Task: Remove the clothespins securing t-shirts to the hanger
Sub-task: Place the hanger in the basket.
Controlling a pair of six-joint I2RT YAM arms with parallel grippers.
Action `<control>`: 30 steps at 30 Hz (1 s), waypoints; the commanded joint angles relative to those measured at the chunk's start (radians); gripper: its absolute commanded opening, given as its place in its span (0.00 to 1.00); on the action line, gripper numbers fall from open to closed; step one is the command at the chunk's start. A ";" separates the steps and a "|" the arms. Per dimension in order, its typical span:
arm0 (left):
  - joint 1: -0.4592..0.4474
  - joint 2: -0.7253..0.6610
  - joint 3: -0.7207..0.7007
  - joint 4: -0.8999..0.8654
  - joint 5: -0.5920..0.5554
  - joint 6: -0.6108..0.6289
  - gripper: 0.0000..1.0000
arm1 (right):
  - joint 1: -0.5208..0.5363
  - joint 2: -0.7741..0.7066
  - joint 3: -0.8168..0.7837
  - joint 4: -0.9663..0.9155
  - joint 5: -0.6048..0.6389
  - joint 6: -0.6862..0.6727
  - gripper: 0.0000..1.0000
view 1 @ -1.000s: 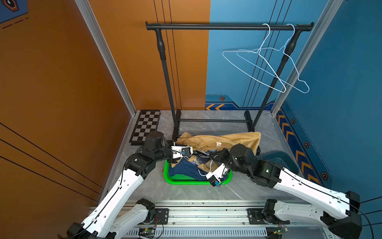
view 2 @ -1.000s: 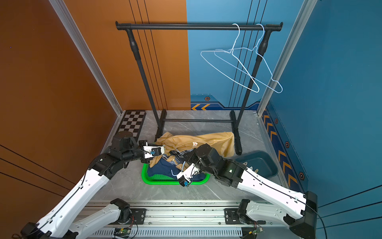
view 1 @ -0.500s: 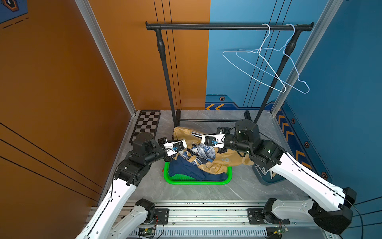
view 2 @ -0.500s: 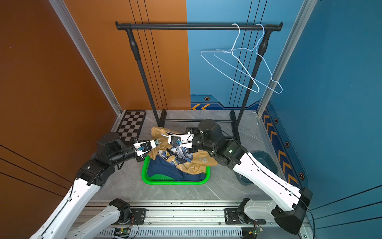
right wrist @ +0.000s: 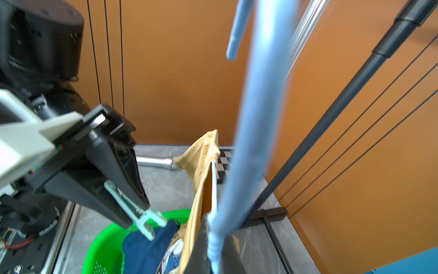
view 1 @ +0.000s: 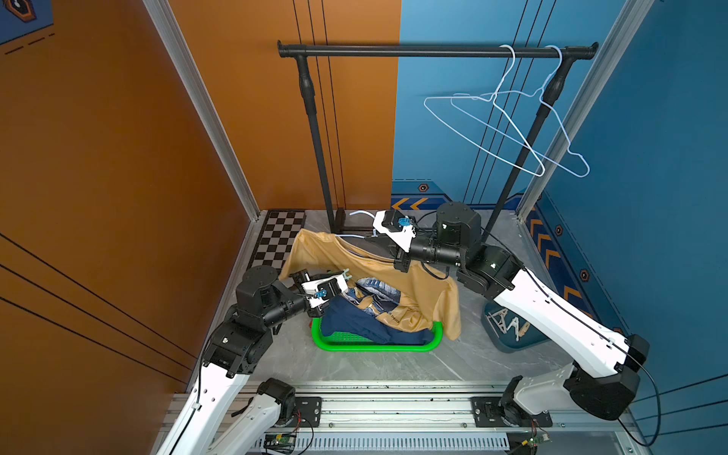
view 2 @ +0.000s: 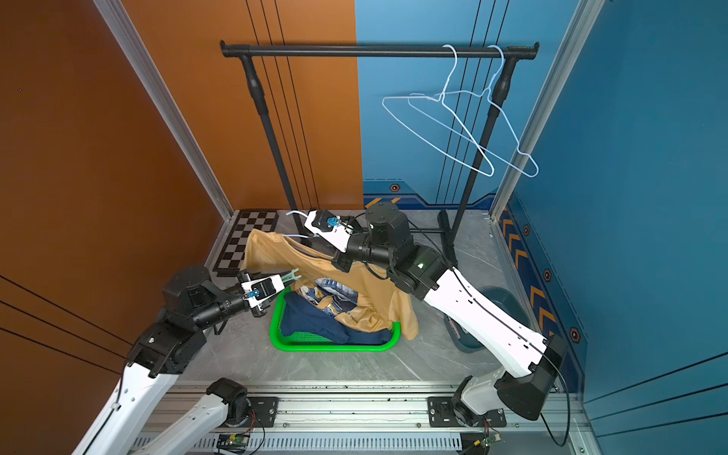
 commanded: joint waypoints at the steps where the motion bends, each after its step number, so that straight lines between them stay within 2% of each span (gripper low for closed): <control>1: 0.009 -0.021 -0.020 0.018 0.036 -0.035 0.18 | -0.010 0.019 0.021 0.090 -0.075 0.103 0.00; 9: 0.004 -0.053 -0.061 0.020 0.051 -0.086 0.17 | -0.114 -0.009 -0.217 0.203 -0.207 0.213 0.00; 12: 0.000 -0.047 -0.067 0.020 0.052 -0.102 0.17 | -0.154 -0.011 -0.253 0.162 -0.253 0.223 0.00; 18: -0.012 -0.040 -0.085 0.032 0.045 -0.107 0.17 | -0.137 -0.055 -0.400 0.172 -0.204 0.230 0.00; 24: -0.027 -0.010 -0.097 0.065 0.051 -0.129 0.17 | -0.135 -0.012 -0.475 0.203 -0.154 0.263 0.00; 30: -0.041 0.002 -0.129 0.131 0.040 -0.181 0.17 | -0.155 0.064 -0.484 0.245 -0.132 0.390 0.00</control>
